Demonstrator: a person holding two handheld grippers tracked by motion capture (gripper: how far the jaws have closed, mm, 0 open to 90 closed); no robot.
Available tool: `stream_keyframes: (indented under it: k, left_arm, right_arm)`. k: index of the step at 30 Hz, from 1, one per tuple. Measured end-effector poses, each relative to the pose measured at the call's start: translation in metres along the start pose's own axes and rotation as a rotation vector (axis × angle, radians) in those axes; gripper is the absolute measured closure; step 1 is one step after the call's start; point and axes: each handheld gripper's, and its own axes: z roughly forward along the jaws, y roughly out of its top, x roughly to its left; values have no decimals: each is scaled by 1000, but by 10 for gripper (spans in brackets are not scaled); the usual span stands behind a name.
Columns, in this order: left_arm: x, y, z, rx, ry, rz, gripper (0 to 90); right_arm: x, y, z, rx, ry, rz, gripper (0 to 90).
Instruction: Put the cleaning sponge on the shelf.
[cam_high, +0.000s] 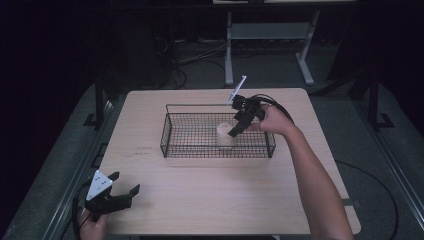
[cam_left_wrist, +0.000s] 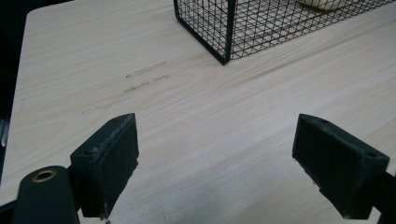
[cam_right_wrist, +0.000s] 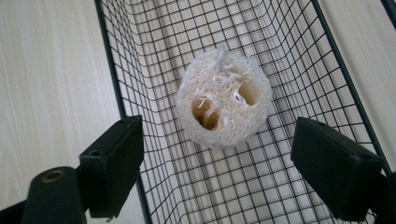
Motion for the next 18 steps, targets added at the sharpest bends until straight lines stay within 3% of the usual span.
stream_keyframes:
  k: [18]
  left_arm:
    - [0,0,0,-1,1,0,137]
  right_arm:
    - [22,-2,-16,13,0,-55,169]
